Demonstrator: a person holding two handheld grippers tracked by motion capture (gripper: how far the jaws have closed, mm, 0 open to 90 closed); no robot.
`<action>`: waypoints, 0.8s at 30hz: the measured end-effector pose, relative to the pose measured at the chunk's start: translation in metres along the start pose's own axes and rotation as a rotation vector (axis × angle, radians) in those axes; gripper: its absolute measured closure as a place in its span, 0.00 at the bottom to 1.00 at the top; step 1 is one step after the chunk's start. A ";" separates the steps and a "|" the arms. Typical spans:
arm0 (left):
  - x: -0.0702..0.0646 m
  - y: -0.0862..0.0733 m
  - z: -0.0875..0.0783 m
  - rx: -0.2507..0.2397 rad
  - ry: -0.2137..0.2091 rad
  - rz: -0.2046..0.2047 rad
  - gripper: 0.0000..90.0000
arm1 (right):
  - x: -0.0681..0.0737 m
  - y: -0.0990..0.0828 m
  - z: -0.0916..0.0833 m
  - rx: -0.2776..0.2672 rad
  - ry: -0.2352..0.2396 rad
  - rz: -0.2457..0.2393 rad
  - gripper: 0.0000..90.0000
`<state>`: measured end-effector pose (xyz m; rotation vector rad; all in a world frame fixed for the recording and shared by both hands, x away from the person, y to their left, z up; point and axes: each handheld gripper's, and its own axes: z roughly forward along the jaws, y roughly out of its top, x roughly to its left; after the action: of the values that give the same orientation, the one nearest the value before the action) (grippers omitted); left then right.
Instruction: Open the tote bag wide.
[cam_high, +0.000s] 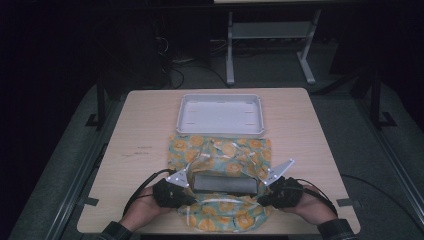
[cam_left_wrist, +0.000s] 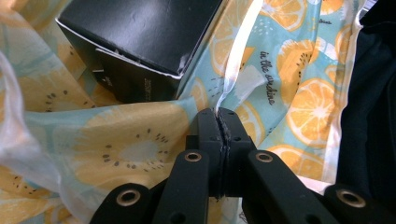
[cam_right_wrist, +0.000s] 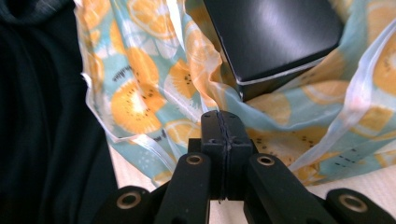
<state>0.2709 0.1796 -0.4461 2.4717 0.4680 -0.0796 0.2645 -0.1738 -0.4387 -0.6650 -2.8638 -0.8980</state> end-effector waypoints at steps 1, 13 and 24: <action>0.000 0.000 0.001 0.002 0.003 -0.005 0.98 | 0.000 0.000 0.003 0.012 -0.001 0.000 0.99; 0.008 -0.004 0.001 0.027 0.037 -0.036 0.98 | 0.003 0.001 0.019 0.051 0.000 -0.019 0.98; 0.011 -0.006 -0.002 0.020 0.054 -0.052 0.98 | 0.006 0.002 0.000 -0.012 -0.014 -0.012 0.80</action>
<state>0.2788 0.1890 -0.4493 2.4870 0.5567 -0.0390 0.2602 -0.1701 -0.4365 -0.6584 -2.8799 -0.9168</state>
